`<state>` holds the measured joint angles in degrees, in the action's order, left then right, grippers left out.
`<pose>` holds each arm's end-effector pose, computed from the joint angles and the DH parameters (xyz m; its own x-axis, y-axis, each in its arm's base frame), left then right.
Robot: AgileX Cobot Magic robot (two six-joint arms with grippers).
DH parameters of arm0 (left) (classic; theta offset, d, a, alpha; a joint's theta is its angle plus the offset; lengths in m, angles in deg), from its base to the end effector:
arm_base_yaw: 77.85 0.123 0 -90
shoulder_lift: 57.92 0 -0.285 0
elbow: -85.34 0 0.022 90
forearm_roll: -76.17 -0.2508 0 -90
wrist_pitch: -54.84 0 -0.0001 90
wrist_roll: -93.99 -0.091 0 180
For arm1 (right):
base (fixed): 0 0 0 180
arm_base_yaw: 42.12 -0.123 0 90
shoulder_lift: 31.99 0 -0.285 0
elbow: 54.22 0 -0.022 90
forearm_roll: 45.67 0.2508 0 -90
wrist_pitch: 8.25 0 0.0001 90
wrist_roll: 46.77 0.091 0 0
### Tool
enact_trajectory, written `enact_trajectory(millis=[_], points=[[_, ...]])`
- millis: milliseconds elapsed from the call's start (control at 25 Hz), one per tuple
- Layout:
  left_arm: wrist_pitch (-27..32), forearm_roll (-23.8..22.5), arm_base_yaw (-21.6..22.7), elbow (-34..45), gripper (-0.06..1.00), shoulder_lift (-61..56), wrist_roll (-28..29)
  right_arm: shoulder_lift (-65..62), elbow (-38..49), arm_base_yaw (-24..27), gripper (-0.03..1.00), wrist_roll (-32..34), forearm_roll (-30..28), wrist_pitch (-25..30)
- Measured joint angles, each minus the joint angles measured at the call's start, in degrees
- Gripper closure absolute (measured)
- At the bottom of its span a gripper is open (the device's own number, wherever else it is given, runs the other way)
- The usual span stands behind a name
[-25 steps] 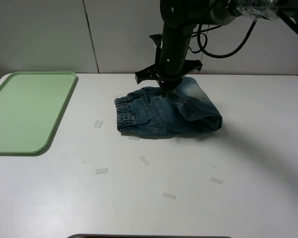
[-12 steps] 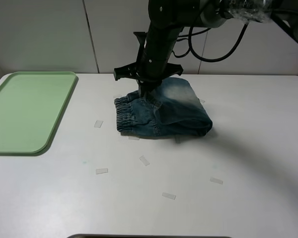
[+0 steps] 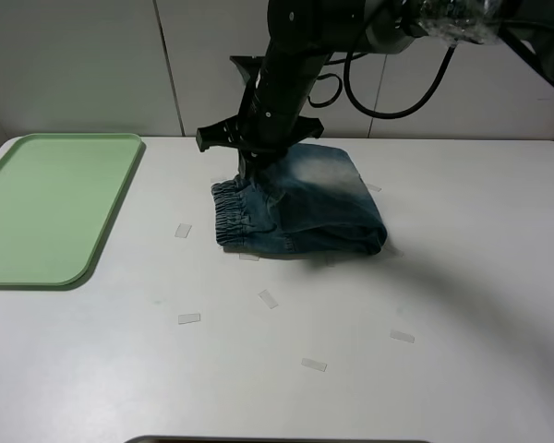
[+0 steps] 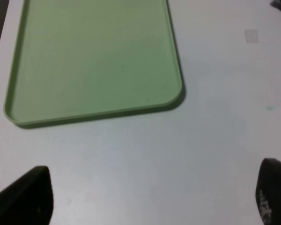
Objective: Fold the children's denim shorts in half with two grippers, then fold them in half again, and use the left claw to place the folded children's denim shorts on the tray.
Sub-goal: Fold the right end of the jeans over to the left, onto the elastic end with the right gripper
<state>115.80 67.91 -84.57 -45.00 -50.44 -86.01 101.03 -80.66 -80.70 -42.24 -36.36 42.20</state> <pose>-0.0027 0.0118 0.2724 -0.4623 0.1247 -0.8779 0.0384 0.9919 0.1207 0.3656 0.3062 0.1979 -0.8254 -0.4274 -0.3688 -0.5157 0.8366 0.1848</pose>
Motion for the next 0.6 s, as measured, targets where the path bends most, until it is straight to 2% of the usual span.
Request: enact_trajectory(millis=[40,120,160,240,400,600], points=[[0.0,0.0,0.0,0.0,0.09,0.0,0.0,0.0,0.0,0.0,0.74,-1.7,0.6,-0.2],[0.0,0.0,0.0,0.0,0.09,0.0,0.0,0.0,0.0,0.0,0.51,-5.4,1.3,-0.3],[0.0,0.0,0.0,0.0,0.09,0.0,0.0,0.0,0.0,0.0,0.43,-6.7,1.4,-0.4],[0.0,0.0,0.0,0.0,0.09,0.0,0.0,0.0,0.0,0.0,0.33,-8.4,1.5,-0.7],[0.0,0.0,0.0,0.0,0.09,0.0,0.0,0.0,0.0,0.0,0.28,-8.7,1.4,-1.6],[0.0,0.0,0.0,0.0,0.09,0.0,0.0,0.0,0.0,0.6,0.27,-8.9,-1.9,-0.9]])
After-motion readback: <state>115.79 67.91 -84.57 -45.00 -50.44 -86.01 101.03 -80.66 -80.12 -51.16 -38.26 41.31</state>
